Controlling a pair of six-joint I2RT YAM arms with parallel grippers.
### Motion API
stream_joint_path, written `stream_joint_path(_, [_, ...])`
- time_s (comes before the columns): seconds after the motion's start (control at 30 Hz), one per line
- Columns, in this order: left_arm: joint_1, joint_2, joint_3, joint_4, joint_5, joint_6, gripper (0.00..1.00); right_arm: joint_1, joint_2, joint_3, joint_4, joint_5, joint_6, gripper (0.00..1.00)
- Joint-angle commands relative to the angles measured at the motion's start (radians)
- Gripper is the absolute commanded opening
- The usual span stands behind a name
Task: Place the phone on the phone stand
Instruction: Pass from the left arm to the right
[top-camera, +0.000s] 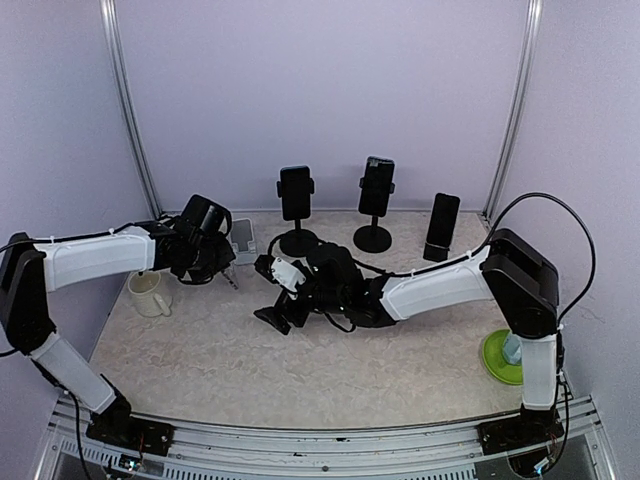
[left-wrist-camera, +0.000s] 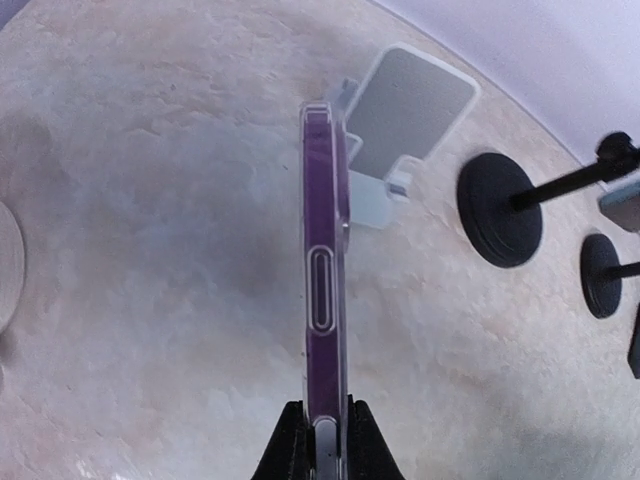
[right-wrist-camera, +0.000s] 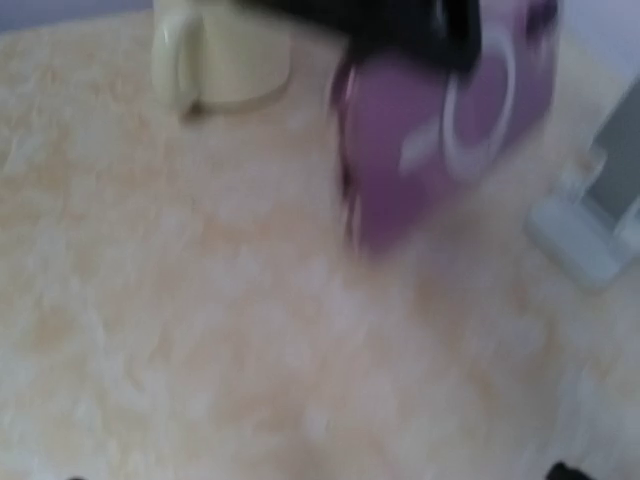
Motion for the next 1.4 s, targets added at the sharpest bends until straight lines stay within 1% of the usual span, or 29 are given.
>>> stream_joint_path(0.0, [-0.097, -0.112, -0.038, 0.017, -0.075, -0.173, 0.00, 0.043, -0.019, -0.006, 0.158, 0.098, -0.077, 0.98])
stream_joint_path(0.13, [-0.174, -0.178, -0.056, -0.003, -0.112, -0.254, 0.00, 0.056, -0.023, -0.054, 0.285, 0.139, -0.098, 0.95])
stream_joint_path(0.27, [-0.221, -0.229, -0.072, -0.020, -0.136, -0.325, 0.00, 0.078, -0.024, -0.101, 0.383, 0.163, -0.155, 0.92])
stream_joint_path(0.3, [-0.245, -0.262, -0.081, -0.020, -0.140, -0.364, 0.00, 0.105, -0.011, -0.111, 0.442, 0.248, -0.212, 0.90])
stream_joint_path(0.47, [-0.280, -0.283, -0.079, -0.018, -0.157, -0.386, 0.00, 0.137, 0.030, -0.120, 0.571, 0.418, -0.289, 0.86])
stream_joint_path(0.5, [-0.284, -0.283, -0.078, -0.018, -0.159, -0.387, 0.00, 0.139, 0.037, -0.122, 0.593, 0.440, -0.296, 0.84])
stream_joint_path(0.57, [-0.289, -0.283, -0.083, -0.017, -0.158, -0.395, 0.00, 0.141, 0.043, -0.129, 0.627, 0.431, -0.304, 0.81])
stream_joint_path(0.67, [-0.291, -0.289, -0.092, -0.005, -0.156, -0.402, 0.00, 0.142, 0.059, -0.117, 0.632, 0.414, -0.303, 0.75])
stream_joint_path(0.77, [-0.293, -0.297, -0.096, 0.003, -0.160, -0.405, 0.00, 0.144, 0.076, -0.105, 0.633, 0.412, -0.303, 0.64])
stream_joint_path(0.8, [-0.293, -0.301, -0.097, 0.004, -0.161, -0.406, 0.00, 0.144, 0.081, -0.102, 0.635, 0.413, -0.304, 0.63])
stream_joint_path(1.03, [-0.294, -0.323, -0.107, 0.026, -0.150, -0.422, 0.00, 0.144, 0.117, -0.080, 0.639, 0.408, -0.315, 0.62])
stream_joint_path(1.1, [-0.297, -0.327, -0.104, 0.029, -0.149, -0.423, 0.00, 0.144, 0.124, -0.073, 0.636, 0.412, -0.315, 0.60])
stream_joint_path(1.13, [-0.298, -0.328, -0.104, 0.031, -0.149, -0.423, 0.00, 0.144, 0.126, -0.070, 0.636, 0.413, -0.315, 0.56])
stream_joint_path(1.2, [-0.304, -0.329, -0.103, 0.031, -0.150, -0.422, 0.00, 0.144, 0.128, -0.064, 0.635, 0.413, -0.315, 0.44])
stream_joint_path(1.23, [-0.305, -0.329, -0.103, 0.032, -0.150, -0.423, 0.00, 0.144, 0.128, -0.059, 0.633, 0.412, -0.316, 0.41])
stream_joint_path(1.37, [-0.311, -0.329, -0.104, 0.033, -0.155, -0.430, 0.00, 0.146, 0.132, -0.039, 0.629, 0.415, -0.326, 0.35])
